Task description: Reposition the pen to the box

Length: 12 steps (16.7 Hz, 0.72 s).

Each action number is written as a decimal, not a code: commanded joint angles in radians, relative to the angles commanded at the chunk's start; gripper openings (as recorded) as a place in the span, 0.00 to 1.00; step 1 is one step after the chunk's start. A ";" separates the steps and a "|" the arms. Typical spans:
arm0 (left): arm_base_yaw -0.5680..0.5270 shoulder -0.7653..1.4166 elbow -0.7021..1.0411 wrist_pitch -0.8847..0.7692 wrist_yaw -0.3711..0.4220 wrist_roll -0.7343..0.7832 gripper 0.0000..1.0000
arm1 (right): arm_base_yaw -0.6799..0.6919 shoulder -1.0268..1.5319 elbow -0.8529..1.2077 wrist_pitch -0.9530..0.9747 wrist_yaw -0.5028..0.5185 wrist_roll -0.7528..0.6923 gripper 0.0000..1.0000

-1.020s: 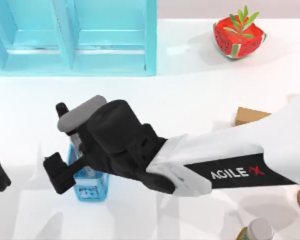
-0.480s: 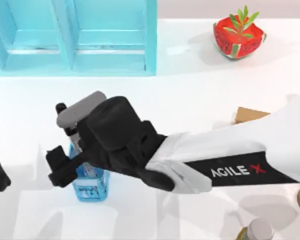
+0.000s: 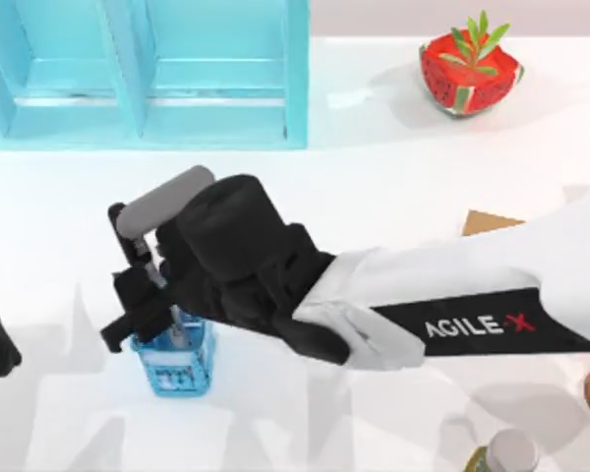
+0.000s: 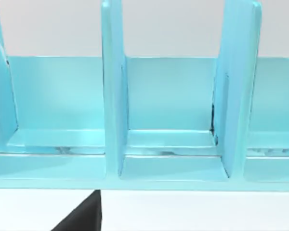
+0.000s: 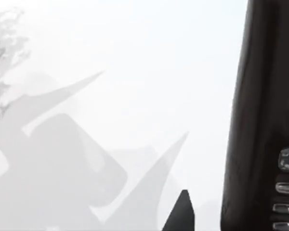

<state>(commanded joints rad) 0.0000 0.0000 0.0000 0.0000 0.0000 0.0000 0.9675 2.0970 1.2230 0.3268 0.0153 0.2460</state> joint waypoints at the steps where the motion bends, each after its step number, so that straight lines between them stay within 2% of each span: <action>1: 0.000 0.000 0.000 0.000 0.000 0.000 1.00 | -0.014 -0.022 -0.013 -0.023 -0.015 -0.010 0.00; 12: 0.000 0.000 0.000 0.000 0.000 0.000 1.00 | -0.229 -0.589 -0.105 -0.453 -0.195 -0.116 0.00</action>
<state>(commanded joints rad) 0.0000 0.0000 0.0000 0.0000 0.0000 0.0000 0.7384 1.5082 1.1179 -0.1261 -0.1800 0.1301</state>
